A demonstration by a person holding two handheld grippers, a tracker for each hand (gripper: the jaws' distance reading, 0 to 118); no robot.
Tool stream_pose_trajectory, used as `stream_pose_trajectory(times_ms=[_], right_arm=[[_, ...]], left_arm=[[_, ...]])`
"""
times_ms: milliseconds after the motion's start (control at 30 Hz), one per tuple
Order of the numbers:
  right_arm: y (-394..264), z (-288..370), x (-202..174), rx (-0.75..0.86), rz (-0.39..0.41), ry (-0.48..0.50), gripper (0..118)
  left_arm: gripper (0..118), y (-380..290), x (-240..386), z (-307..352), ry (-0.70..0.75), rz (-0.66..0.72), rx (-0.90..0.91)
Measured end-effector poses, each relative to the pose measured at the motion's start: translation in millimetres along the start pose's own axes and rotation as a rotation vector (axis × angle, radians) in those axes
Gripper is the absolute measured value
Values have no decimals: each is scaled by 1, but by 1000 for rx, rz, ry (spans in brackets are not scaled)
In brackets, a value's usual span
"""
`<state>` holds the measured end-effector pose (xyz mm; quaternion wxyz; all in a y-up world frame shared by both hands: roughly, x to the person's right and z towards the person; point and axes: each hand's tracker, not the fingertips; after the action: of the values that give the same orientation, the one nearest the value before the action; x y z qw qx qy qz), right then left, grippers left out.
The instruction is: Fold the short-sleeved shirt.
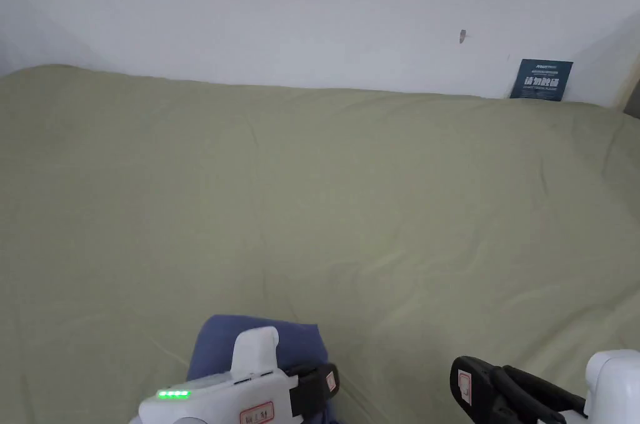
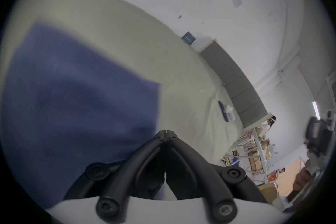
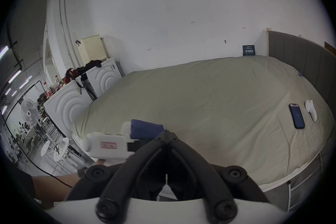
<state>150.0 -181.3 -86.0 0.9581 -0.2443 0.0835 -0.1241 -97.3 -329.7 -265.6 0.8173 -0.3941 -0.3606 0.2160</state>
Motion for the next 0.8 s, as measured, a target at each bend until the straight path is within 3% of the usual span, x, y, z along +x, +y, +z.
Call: stream_pose_trajectory(times_ms=[100,233,367,400,467,667,700,733,800], right_arm=[[4,-20,2,-5,4,80,1],[-1,-89,3,-137,-8,407,1],[-31,-180,2,-278,-250,794,0],[-40,-200,4,-315,-311,845,0],[-59,-235,10,-382,-397,891,0],[-105,-282,53,-531,-634,774,0],[-111,-284,58,-541,-629,720,0],[-118,-285,65,-543,-631,730,0],[-125,-282,75,-521,-695,795,0]], left_arm=[[0,40,16,54,-2,-104,110],[0,85,-8,124,176,-181,206],[0,98,-43,173,327,-154,210],[0,96,-51,179,317,-136,205],[0,90,-68,189,324,-78,185],[1,70,-101,189,296,-12,110],[11,68,-105,187,271,10,105],[25,66,-110,184,241,33,97],[83,63,-117,179,190,66,70]])
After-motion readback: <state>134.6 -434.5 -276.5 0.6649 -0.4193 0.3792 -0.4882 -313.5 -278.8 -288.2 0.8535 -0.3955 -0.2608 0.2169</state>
